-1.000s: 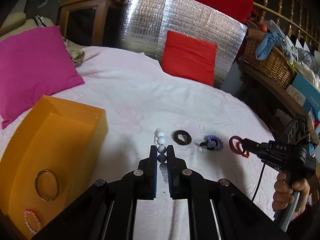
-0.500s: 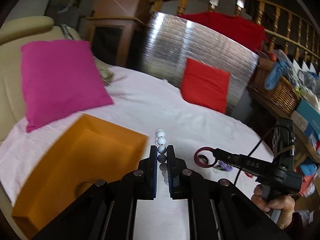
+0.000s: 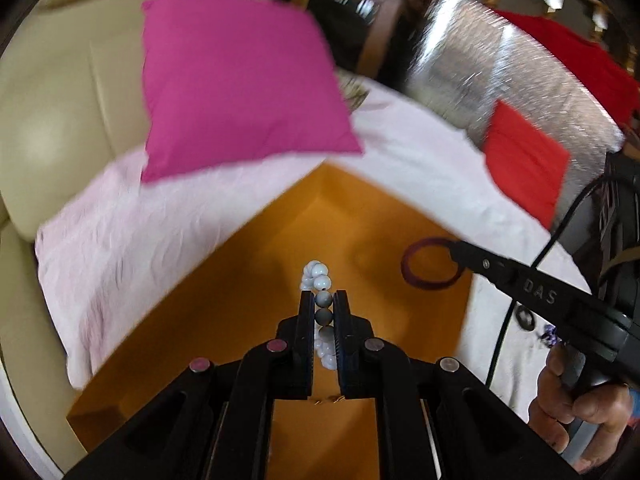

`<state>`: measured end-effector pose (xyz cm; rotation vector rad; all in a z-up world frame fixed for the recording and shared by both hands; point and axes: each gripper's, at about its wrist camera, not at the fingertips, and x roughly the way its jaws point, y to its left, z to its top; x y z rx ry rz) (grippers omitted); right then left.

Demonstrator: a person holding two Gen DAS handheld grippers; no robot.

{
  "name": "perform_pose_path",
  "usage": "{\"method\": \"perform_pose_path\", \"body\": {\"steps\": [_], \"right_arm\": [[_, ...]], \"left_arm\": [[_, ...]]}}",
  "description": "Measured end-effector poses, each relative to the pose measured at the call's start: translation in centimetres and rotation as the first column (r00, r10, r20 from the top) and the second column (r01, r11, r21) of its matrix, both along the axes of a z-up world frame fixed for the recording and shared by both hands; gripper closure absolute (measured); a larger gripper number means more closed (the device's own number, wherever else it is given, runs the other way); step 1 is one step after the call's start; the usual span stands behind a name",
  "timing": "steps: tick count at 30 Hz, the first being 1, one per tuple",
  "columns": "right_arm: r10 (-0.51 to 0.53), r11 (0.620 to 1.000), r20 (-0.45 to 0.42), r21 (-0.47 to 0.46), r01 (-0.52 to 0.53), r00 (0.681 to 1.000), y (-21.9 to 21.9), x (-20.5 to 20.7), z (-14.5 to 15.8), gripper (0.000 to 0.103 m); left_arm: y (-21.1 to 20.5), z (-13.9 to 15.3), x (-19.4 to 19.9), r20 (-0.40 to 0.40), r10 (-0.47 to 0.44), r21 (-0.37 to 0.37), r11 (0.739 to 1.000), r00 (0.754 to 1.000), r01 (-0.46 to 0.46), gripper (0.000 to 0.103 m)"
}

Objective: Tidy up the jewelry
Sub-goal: 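Open the left tool over the orange box while the right tool drops the dark red band in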

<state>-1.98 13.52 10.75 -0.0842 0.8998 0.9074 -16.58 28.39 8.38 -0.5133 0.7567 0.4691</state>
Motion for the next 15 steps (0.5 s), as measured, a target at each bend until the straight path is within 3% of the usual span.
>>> {"method": "perform_pose_path", "body": {"steps": [5,8,10,11,13,14,15], "right_arm": [[0.013,0.984,0.010,-0.175,-0.011,1.000,4.5,0.1,-2.9,0.095],[0.010,0.984,-0.020,-0.177,-0.013,1.000,5.4,0.8,-3.6,0.094],[-0.014,0.988,-0.050,-0.157,0.006,0.999,5.2,1.3,-3.5,0.088],[-0.028,0.991,-0.050,-0.134,0.021,0.998,4.8,1.5,-3.2,0.084],[-0.042,0.994,-0.034,-0.098,0.039,0.999,4.3,1.3,-2.3,0.081],[-0.046,0.997,-0.027,-0.066,0.044,0.999,3.4,1.3,-1.6,0.078],[-0.049,0.998,-0.023,-0.042,0.048,0.999,2.7,1.3,-1.1,0.072]], "left_arm": [[1.6,-2.4,-0.2,-0.085,0.060,-0.057,0.996,0.995,-0.065,0.094],[1.9,-2.5,-0.5,-0.103,0.108,-0.029,0.993,0.989,-0.112,0.094],[1.7,-2.3,-0.5,-0.112,0.131,-0.001,0.991,0.985,-0.132,0.093],[1.5,-2.0,-0.4,-0.110,0.139,0.017,0.990,0.984,-0.138,0.089],[0.9,-1.1,-0.3,-0.089,0.153,0.046,0.988,0.984,-0.150,0.069],[0.6,-0.8,-0.3,-0.076,0.162,0.064,0.986,0.984,-0.157,0.053],[0.0,-0.2,-0.3,-0.059,0.171,0.098,0.981,0.984,-0.165,0.046]]}}
